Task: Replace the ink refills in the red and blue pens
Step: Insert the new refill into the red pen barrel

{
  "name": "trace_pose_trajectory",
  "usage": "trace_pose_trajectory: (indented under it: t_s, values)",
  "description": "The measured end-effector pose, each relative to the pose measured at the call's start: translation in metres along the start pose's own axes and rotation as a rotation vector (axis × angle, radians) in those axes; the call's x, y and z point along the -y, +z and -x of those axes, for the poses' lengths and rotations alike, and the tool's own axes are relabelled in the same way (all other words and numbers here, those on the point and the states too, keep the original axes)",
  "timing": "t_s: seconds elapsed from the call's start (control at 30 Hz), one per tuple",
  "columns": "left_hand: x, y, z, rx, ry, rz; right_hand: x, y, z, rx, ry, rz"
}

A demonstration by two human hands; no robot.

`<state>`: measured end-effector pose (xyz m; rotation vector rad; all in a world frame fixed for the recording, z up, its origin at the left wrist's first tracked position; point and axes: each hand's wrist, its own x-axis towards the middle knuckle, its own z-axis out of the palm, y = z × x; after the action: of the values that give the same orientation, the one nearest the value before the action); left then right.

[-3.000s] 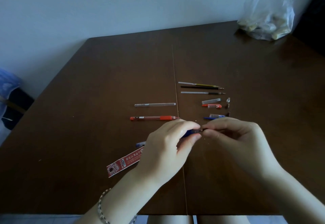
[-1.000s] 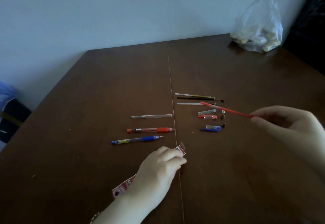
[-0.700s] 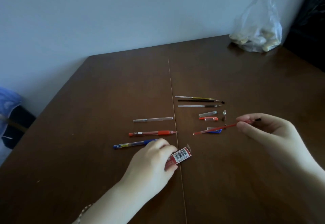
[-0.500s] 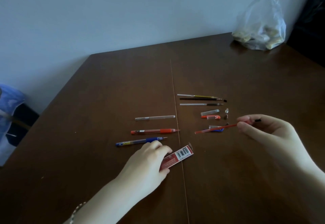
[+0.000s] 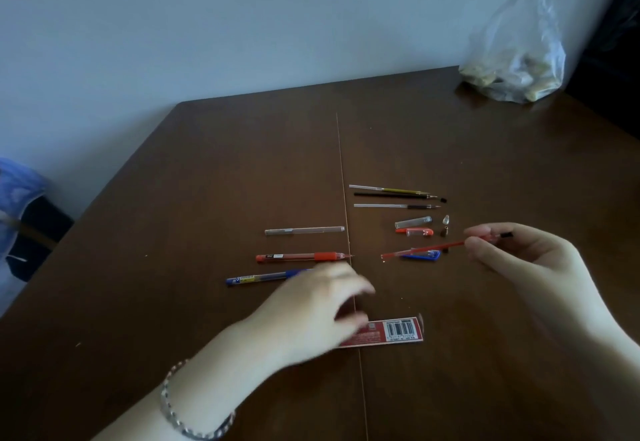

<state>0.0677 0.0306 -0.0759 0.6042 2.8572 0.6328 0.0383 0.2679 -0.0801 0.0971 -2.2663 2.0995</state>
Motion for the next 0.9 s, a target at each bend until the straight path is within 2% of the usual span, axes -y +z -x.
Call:
trace_pose_trajectory:
  t_s: [0.07, 0.13, 0.27, 0.33, 0.5, 0.63, 0.73, 0.9]
  values:
    - [0.017, -0.007, -0.012, -0.189, -0.016, -0.091, -0.002, -0.001, -0.002, -0.022, -0.016, 0.018]
    - [0.04, -0.018, -0.029, -0.322, -0.12, -0.233, -0.005, 0.0, -0.002, -0.04, -0.004, 0.005]
    - [0.069, -0.019, -0.055, -0.267, -0.272, -0.306, -0.005, 0.004, 0.002, -0.039, 0.008, -0.011]
    - [0.073, -0.013, -0.062, -0.23, -0.265, -0.325, -0.005, 0.004, 0.003, -0.052, 0.012, 0.001]
    - [0.067, -0.006, -0.065, -0.26, -0.249, -0.361, -0.001, 0.006, 0.005, -0.044, 0.024, -0.006]
    - [0.038, -0.009, -0.045, -0.45, -0.272, -0.045, 0.0, 0.009, 0.004, -0.059, 0.011, -0.029]
    - [0.007, -0.005, -0.018, -0.511, -0.16, 0.143, 0.0, 0.012, 0.004, -0.094, -0.006, -0.041]
    - [-0.011, 0.003, 0.006, -0.511, -0.121, 0.166, 0.002, 0.014, 0.002, -0.146, -0.035, -0.166]
